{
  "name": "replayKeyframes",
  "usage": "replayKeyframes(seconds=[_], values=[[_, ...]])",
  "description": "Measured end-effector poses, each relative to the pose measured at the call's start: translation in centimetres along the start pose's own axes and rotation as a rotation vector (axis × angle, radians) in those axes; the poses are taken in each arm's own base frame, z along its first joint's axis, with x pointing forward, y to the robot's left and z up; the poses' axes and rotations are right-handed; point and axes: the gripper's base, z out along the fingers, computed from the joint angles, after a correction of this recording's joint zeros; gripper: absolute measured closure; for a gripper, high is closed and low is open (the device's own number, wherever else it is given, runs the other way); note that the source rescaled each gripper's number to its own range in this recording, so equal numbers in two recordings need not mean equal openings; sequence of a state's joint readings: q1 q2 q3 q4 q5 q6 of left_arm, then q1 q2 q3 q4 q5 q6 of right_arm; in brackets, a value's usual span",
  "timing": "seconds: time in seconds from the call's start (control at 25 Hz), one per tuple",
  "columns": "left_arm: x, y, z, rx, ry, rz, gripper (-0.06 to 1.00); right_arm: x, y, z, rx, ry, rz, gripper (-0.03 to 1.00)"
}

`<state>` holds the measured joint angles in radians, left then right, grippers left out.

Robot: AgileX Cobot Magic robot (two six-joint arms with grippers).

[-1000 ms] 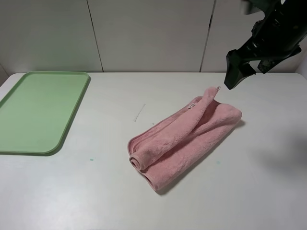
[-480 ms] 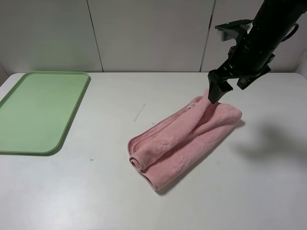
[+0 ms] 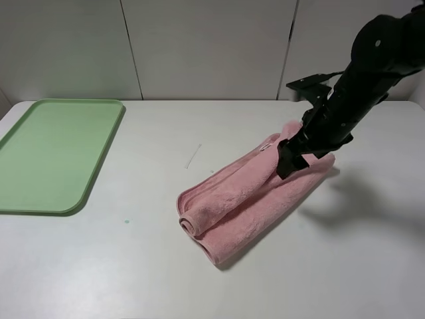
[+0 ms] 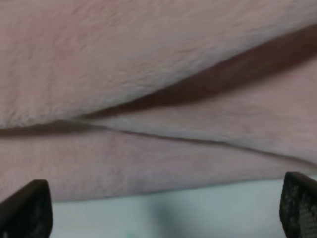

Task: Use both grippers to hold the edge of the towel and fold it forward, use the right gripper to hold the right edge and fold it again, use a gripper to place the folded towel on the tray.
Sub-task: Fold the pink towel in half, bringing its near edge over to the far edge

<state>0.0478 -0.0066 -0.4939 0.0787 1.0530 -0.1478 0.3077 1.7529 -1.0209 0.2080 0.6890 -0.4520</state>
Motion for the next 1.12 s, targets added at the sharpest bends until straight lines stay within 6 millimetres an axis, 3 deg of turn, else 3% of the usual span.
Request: replayKeyframes(seconds=[0.28, 0.52, 0.72, 0.88, 1.12], values=[[0.0, 0.0, 0.0, 0.000, 0.000, 0.000, 0.02, 1.8, 0.6, 1.8, 0.008, -0.021, -0.030, -0.03], [0.0, 0.0, 0.0, -0.001, 0.000, 0.000, 0.02, 1.5, 2.6, 4.1, 0.001, -0.010, -0.111, -0.03], [0.0, 0.0, 0.0, -0.001, 0.000, 0.000, 0.02, 1.8, 2.9, 6.2, -0.005, 0.025, -0.123, -0.03], [0.0, 0.0, 0.0, -0.001, 0.000, 0.001, 0.02, 1.6, 3.4, 6.4, -0.009, 0.022, -0.138, -0.03], [0.0, 0.0, 0.0, -0.002, 0.000, 0.002, 0.02, -0.4, 5.3, 5.6, -0.023, 0.001, -0.176, -0.03]])
